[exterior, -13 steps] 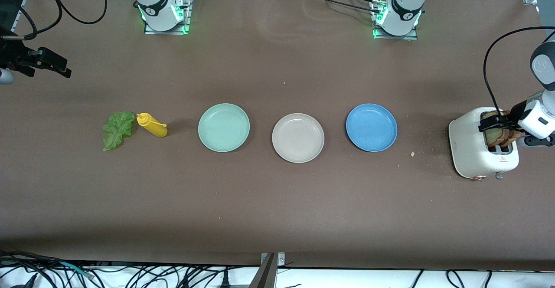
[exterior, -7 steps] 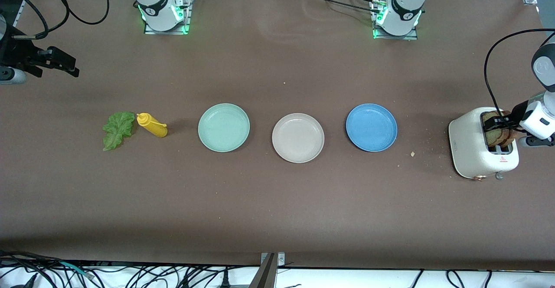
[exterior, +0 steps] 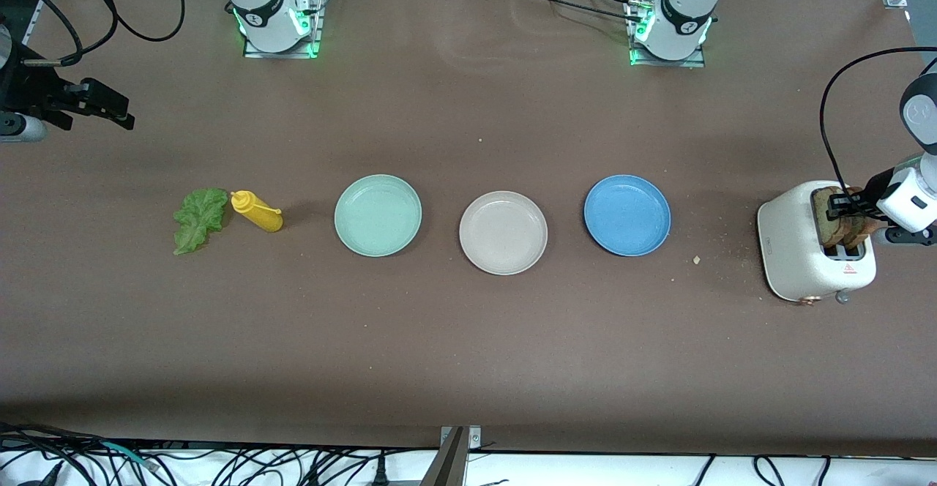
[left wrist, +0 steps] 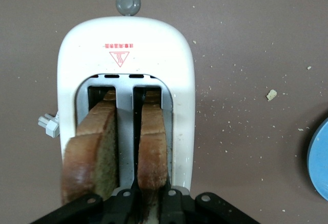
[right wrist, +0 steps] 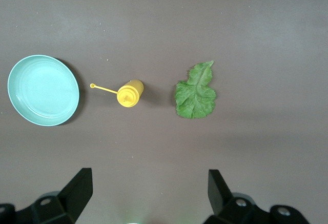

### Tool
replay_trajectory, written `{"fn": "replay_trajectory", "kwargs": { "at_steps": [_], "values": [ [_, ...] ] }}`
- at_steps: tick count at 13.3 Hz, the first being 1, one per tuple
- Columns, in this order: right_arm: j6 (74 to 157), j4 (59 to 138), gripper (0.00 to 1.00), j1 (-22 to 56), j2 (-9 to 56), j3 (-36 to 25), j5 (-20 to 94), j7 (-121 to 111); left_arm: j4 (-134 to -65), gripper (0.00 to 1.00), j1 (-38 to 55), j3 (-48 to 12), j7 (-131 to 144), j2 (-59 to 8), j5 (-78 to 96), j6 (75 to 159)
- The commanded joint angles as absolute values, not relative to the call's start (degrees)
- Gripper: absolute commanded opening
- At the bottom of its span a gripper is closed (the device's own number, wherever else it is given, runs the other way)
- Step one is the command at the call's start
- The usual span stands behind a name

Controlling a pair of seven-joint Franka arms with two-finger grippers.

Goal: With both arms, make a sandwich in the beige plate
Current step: 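Lift the bread slice up out of the toaster with the left gripper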

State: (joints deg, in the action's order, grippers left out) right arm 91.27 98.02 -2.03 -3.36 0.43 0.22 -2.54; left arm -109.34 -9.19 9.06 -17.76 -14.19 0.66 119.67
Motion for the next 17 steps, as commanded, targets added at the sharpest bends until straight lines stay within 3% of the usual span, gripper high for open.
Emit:
{"fn": "replay_trajectory", "kwargs": {
  "at_steps": [1, 6, 11, 17],
  "values": [
    [90.4, 97.3, 1.0, -2.2, -3.3, 0.5, 1.2, -2.6, -105.1, 0.0, -9.7, 8.8, -21.3, -14.2, 0.3, 114.2],
    [90.4, 97.3, 1.0, -2.2, -3.3, 0.5, 1.2, -2.5, -91.2, 0.0, -9.1, 8.7, -22.9, -17.0, 1.0, 97.6],
    [90.4, 97.2, 1.0, -2.2, -3.3, 0.4, 1.2, -2.6, -87.5, 0.0, -7.4, 8.4, -23.5, -17.6, 16.0, 89.5],
    [90.4, 97.3, 1.0, -2.3, -3.2, 0.4, 1.3, -3.0, -87.5, 0.0, 2.9, 8.1, -22.9, -23.2, 32.5, 86.9]
  ]
}}
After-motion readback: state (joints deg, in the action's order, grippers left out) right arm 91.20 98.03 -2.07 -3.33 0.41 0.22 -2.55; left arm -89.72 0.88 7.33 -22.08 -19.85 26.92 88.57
